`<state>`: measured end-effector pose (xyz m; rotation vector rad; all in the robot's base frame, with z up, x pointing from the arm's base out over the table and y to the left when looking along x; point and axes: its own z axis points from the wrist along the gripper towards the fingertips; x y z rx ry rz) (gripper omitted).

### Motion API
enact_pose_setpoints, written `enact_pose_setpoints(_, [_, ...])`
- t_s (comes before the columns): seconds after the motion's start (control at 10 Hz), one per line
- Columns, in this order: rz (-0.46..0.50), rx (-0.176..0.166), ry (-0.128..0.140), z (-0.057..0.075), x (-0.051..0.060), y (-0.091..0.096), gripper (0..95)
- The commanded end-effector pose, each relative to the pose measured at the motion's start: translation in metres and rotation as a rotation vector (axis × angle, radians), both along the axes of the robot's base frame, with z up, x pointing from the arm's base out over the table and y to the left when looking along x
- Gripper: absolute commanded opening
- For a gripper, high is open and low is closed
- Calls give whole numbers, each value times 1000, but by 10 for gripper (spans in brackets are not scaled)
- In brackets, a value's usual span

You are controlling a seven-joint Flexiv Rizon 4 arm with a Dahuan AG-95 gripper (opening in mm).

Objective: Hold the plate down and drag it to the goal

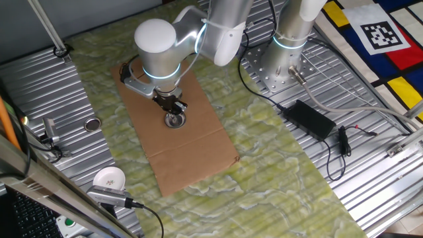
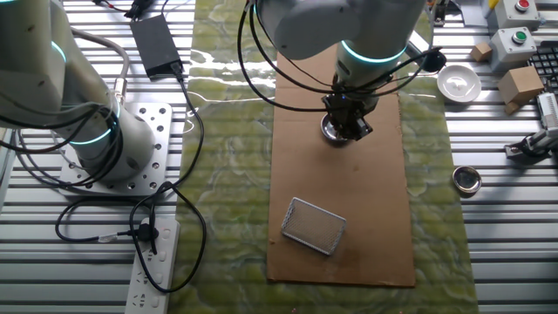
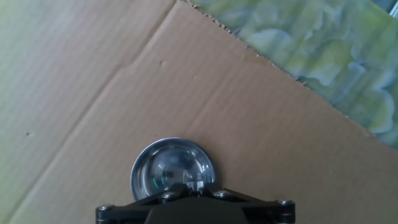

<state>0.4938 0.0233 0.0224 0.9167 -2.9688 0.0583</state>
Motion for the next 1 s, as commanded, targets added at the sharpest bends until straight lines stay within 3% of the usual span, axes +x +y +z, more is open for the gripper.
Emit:
enact_pose_setpoints(0.1, [5,-1,0,0,0,-2,0])
enact_pose_setpoints(1.0, [24,0,-1,0,-3,-22,0])
